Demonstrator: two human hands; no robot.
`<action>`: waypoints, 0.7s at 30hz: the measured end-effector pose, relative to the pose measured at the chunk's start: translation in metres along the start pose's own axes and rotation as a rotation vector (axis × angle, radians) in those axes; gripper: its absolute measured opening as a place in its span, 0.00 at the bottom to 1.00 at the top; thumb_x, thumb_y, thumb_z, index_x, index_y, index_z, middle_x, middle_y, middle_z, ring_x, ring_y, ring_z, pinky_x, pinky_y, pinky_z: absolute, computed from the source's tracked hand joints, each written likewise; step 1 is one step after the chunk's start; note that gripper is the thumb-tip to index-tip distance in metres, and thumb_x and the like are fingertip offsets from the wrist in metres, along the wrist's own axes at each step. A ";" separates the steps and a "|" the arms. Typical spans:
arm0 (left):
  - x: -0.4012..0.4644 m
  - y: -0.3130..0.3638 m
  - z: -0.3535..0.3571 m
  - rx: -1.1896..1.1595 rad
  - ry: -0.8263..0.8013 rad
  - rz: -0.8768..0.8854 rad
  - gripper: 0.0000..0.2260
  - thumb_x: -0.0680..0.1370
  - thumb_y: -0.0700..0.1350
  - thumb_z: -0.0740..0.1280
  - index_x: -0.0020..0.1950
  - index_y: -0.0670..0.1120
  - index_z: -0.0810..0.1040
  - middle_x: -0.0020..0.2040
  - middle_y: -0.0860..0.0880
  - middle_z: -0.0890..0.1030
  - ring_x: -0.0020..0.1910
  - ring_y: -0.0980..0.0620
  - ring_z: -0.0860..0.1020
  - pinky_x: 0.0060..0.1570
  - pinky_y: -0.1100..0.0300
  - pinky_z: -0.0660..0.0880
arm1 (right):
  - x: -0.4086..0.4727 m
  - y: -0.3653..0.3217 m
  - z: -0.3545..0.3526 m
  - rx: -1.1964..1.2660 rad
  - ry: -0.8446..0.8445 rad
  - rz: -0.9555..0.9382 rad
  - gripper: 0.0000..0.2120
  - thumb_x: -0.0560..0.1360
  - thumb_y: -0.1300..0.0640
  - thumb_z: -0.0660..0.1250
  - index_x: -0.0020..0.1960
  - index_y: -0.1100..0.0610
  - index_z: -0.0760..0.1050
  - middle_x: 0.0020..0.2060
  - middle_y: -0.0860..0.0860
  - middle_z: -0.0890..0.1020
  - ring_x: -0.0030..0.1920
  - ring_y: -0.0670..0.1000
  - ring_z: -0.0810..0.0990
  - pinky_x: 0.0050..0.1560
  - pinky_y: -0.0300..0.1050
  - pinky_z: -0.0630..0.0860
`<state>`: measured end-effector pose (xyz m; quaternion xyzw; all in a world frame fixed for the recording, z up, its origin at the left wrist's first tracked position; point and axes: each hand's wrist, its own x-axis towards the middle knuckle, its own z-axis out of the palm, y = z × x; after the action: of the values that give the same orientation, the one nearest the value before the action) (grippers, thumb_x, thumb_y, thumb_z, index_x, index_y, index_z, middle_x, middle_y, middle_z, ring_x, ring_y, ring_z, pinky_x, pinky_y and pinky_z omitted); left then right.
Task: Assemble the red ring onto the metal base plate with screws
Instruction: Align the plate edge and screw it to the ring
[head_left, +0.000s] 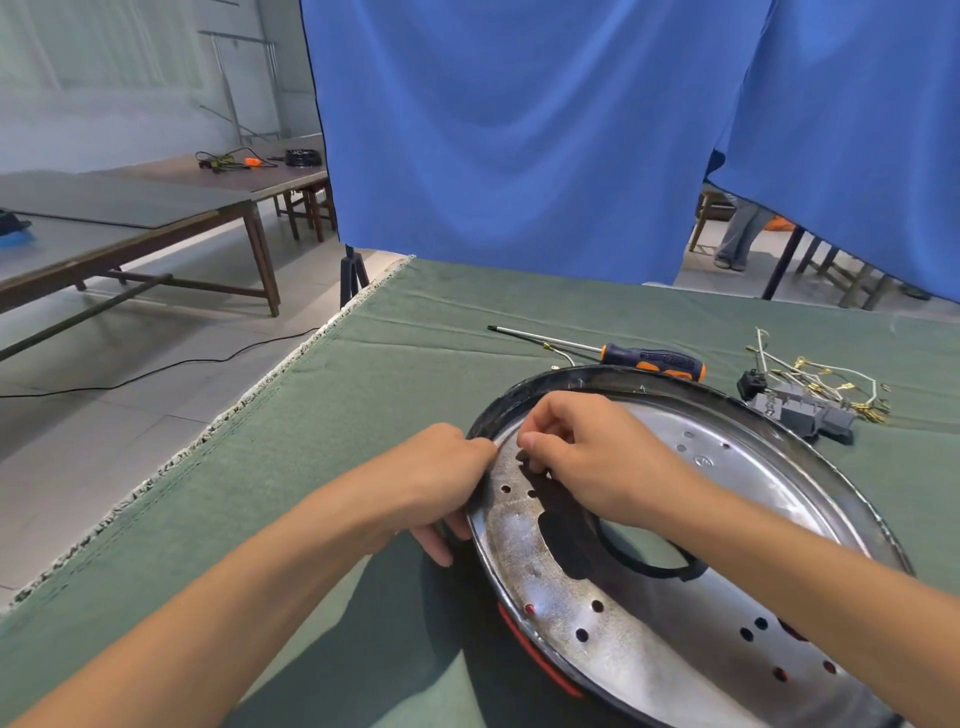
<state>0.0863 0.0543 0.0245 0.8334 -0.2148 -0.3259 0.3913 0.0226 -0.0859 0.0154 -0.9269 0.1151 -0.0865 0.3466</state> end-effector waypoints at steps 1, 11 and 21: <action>0.000 0.000 0.000 -0.011 -0.008 -0.004 0.15 0.79 0.43 0.55 0.50 0.37 0.79 0.45 0.37 0.83 0.33 0.48 0.80 0.40 0.44 0.82 | 0.000 0.000 0.001 -0.002 0.000 0.000 0.09 0.77 0.56 0.64 0.39 0.49 0.72 0.33 0.44 0.80 0.38 0.45 0.78 0.42 0.43 0.74; -0.005 0.006 0.005 -0.243 0.042 0.006 0.12 0.77 0.39 0.57 0.34 0.45 0.73 0.20 0.53 0.75 0.18 0.58 0.73 0.19 0.69 0.67 | -0.004 0.004 0.007 -0.017 0.093 -0.032 0.09 0.77 0.55 0.63 0.39 0.48 0.70 0.34 0.44 0.78 0.41 0.48 0.77 0.43 0.46 0.72; -0.007 0.016 0.005 -0.587 -0.110 -0.105 0.07 0.75 0.42 0.61 0.38 0.44 0.74 0.28 0.49 0.77 0.25 0.52 0.75 0.29 0.63 0.75 | -0.014 0.002 0.002 0.043 0.211 -0.078 0.05 0.78 0.54 0.61 0.44 0.48 0.71 0.34 0.45 0.78 0.38 0.46 0.76 0.40 0.45 0.71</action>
<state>0.0757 0.0466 0.0370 0.6756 -0.0889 -0.4384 0.5861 0.0089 -0.0822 0.0121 -0.9087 0.1131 -0.1996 0.3487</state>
